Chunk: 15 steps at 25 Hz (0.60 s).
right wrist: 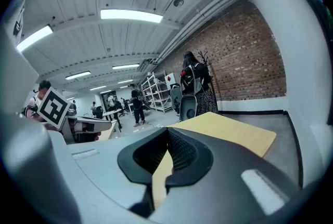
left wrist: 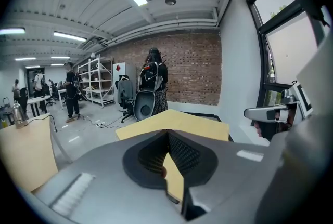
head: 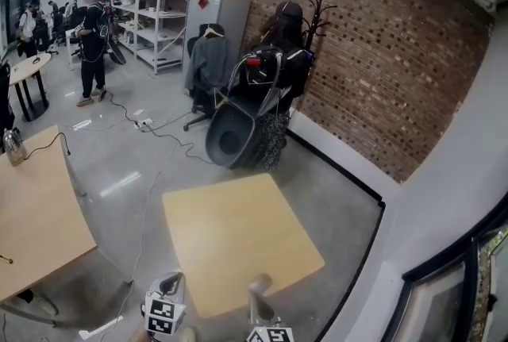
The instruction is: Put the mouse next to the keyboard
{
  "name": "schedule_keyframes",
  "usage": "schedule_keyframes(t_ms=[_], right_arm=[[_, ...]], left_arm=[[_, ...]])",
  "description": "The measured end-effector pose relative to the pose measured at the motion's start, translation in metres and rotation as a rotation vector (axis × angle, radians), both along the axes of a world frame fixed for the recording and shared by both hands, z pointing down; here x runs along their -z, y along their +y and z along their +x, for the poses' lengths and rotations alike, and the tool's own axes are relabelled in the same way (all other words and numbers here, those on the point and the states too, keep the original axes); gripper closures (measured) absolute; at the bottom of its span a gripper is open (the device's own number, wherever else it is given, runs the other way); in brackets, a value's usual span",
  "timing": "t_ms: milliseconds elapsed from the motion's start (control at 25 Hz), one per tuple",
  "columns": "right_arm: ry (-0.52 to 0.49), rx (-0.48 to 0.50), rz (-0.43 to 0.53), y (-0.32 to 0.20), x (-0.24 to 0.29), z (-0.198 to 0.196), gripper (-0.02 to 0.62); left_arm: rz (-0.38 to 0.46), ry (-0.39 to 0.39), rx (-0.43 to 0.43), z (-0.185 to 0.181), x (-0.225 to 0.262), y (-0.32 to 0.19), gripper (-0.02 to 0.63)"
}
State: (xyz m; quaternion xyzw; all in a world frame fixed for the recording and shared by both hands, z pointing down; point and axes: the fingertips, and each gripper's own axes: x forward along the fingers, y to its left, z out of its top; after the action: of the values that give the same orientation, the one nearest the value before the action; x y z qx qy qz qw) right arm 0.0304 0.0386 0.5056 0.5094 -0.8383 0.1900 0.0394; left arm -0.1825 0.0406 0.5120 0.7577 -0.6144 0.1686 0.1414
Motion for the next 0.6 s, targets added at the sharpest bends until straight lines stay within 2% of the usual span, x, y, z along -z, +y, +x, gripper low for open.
schedule_keyframes(t_ms=[280,600], right_arm=[[0.001,-0.028,0.016,0.005,0.007,0.007,0.581],[0.004,-0.054,0.037,0.009,0.015,0.013,0.581]], left_arm=[[0.016,-0.004,-0.031,-0.015,0.006,0.003,0.604],[0.048,-0.012,-0.051,0.005,0.014,0.003,0.606]])
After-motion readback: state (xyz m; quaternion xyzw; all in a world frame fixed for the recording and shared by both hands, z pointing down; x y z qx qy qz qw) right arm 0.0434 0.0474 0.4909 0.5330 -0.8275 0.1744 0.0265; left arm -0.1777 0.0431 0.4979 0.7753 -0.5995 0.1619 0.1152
